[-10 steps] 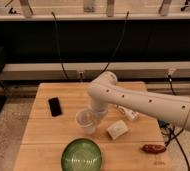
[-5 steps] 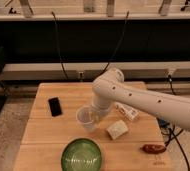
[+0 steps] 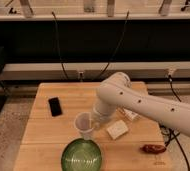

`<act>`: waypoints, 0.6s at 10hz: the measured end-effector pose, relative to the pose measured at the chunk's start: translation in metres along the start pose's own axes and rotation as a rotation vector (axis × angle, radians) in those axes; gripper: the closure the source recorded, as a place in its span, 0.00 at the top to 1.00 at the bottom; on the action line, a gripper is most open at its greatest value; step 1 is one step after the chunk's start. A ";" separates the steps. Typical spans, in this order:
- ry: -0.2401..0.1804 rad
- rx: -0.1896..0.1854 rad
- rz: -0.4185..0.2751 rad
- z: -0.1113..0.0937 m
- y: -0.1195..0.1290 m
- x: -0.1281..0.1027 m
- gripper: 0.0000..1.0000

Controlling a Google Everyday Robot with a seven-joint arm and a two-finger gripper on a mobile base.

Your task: Place the ceramic cup in the ceramic bowl

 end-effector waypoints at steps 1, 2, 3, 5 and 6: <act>-0.013 -0.001 -0.022 0.005 0.003 -0.008 0.04; -0.019 0.003 -0.036 0.007 0.004 -0.014 0.04; -0.026 0.006 -0.052 0.010 0.008 -0.022 0.04; -0.039 0.008 -0.091 0.016 0.009 -0.039 0.04; -0.047 0.010 -0.105 0.019 0.010 -0.046 0.04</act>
